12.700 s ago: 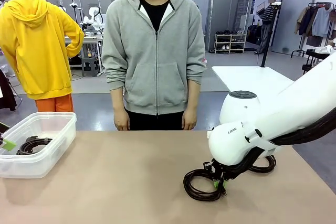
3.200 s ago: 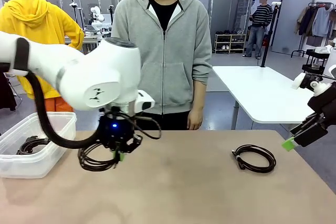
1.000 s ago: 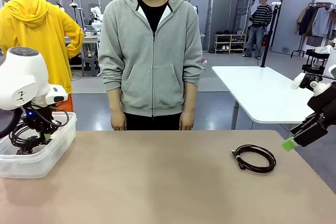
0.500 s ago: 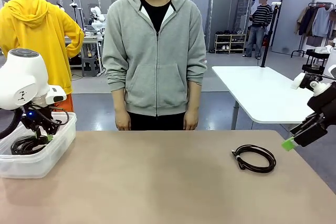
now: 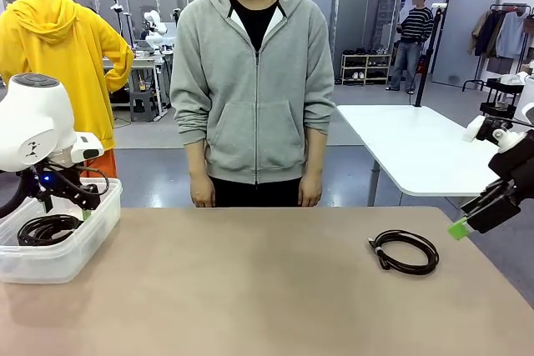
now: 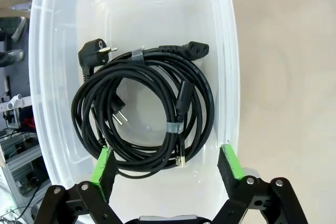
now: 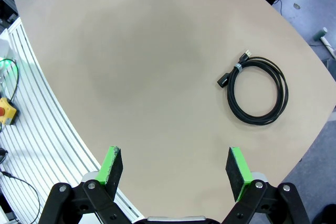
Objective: Organize and store the cables.
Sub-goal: Place the USB Extension Cable into the Organizing box.
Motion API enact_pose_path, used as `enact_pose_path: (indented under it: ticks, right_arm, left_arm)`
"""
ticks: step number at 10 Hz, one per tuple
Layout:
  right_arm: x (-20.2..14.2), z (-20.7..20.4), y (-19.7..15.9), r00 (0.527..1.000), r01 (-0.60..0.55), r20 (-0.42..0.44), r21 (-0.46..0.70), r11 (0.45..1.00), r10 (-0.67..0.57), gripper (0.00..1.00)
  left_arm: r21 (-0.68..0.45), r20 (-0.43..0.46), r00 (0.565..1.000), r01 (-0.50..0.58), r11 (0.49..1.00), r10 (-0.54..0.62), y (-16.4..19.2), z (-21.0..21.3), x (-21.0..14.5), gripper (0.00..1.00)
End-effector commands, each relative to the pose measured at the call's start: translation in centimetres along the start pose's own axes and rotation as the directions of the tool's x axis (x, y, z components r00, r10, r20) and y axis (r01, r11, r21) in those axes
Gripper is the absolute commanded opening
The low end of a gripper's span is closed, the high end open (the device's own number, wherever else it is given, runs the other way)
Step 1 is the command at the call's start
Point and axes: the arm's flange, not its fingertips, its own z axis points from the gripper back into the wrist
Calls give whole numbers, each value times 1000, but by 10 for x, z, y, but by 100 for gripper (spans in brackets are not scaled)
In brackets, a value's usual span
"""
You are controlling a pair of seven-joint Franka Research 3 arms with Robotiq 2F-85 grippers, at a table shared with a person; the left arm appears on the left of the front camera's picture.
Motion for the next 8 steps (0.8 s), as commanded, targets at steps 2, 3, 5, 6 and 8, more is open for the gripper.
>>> enact_pose_path:
  ticks: [2,3,5,6,8]
  right_arm:
    - [3,0,0,1000,24,5,-10,1000,-24,100]
    - [3,0,0,1000,24,5,-10,1000,-24,100]
    - [3,0,0,1000,24,5,-10,1000,-24,100]
    - [3,0,0,1000,24,5,-10,1000,-24,100]
    - [3,0,0,1000,24,5,-10,1000,-24,100]
  left_arm:
    - [-1,-1,1000,1,1000,-1,-1,-2,5,99]
    - [-1,-1,1000,1,1000,-1,-1,-2,5,99]
    - [-1,-1,1000,1,1000,-1,-1,-2,5,99]
    - [-1,-1,1000,1,1000,-1,-1,-2,5,99]
    - [-1,-1,1000,1,1000,-1,-1,-2,5,99]
